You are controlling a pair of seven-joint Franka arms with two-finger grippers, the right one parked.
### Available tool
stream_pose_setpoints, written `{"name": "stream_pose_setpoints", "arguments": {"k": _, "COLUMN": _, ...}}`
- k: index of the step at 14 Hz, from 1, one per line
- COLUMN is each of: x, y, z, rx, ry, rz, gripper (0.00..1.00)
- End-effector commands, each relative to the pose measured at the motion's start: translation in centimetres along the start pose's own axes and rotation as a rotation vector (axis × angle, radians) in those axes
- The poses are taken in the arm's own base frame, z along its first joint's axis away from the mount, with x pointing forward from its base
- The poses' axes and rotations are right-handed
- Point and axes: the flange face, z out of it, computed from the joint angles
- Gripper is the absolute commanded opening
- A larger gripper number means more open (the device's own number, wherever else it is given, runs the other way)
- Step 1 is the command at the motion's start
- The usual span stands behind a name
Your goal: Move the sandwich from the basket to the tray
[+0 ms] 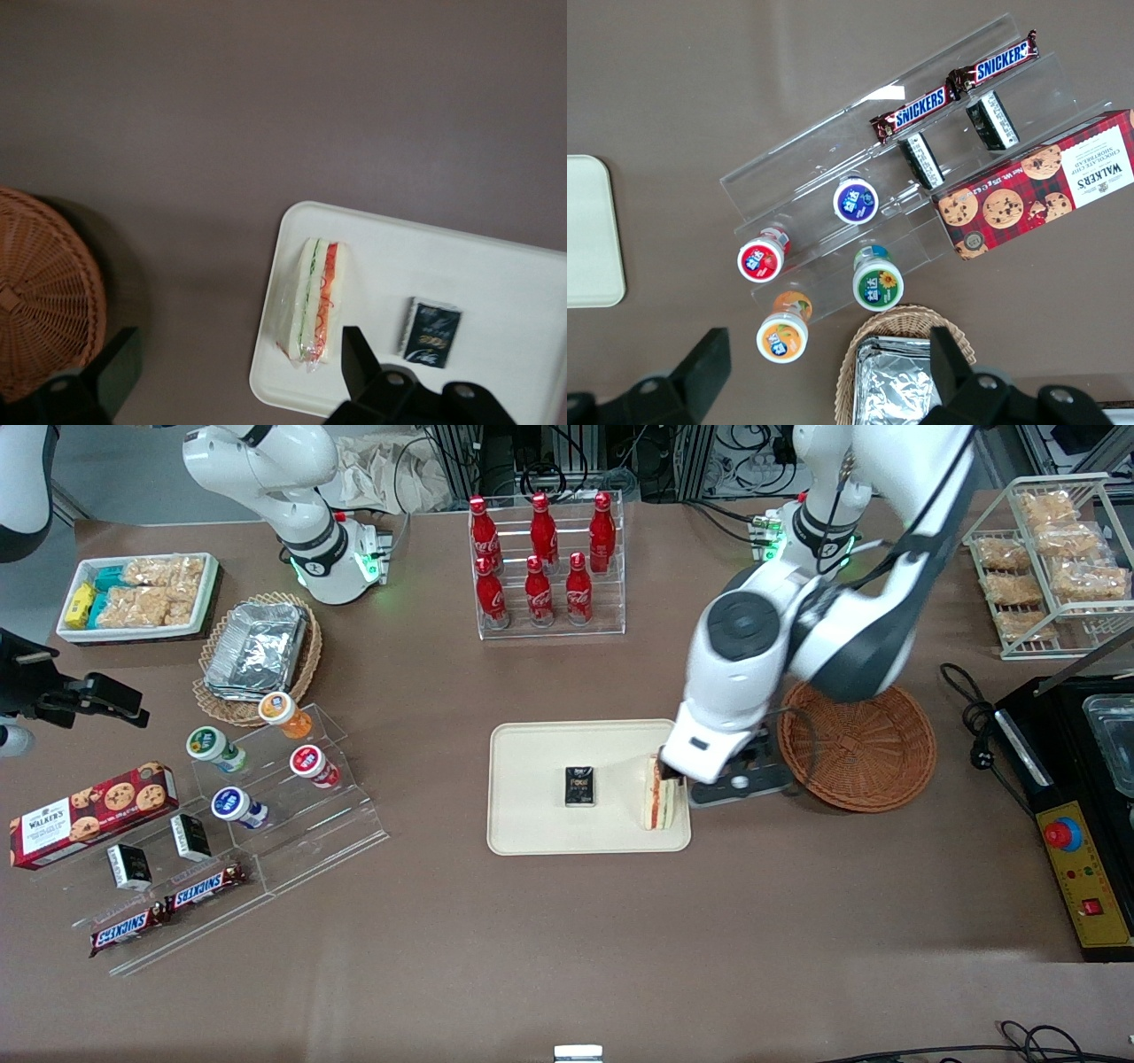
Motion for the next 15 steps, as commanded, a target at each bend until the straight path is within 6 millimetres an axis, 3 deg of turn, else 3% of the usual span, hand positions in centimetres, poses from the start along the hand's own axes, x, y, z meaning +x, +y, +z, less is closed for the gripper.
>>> {"name": "stream_pose_setpoints", "arguments": {"k": 1, "x": 0.2, "y": -4.4, "z": -6.3, "rx": -0.041, "ry": -0.021, "rz": -0.044, "gripper": 1.0}}
{"name": "stream_pose_setpoints", "arguments": {"k": 5, "x": 1.0, "y": -13.4, "z": -13.1, "rx": -0.056, "ry": -0.06, "rz": 0.037, "gripper": 1.0}}
{"name": "stream_pose_setpoints", "arguments": {"k": 11, "x": 1.2, "y": -23.5, "z": -16.0, "rx": -0.046, "ry": -0.035, "rz": 0.231, "gripper": 1.0}}
{"name": "stream_pose_setpoints", "arguments": {"k": 14, "x": 1.4, "y": -27.9, "z": -16.9, "rx": -0.042, "ry": -0.042, "rz": 0.35, "gripper": 1.0}}
{"name": "stream_pose_setpoints", "arguments": {"k": 15, "x": 1.6, "y": -28.5, "z": -17.1, "rx": -0.032, "ry": -0.046, "rz": 0.36, "gripper": 1.0}}
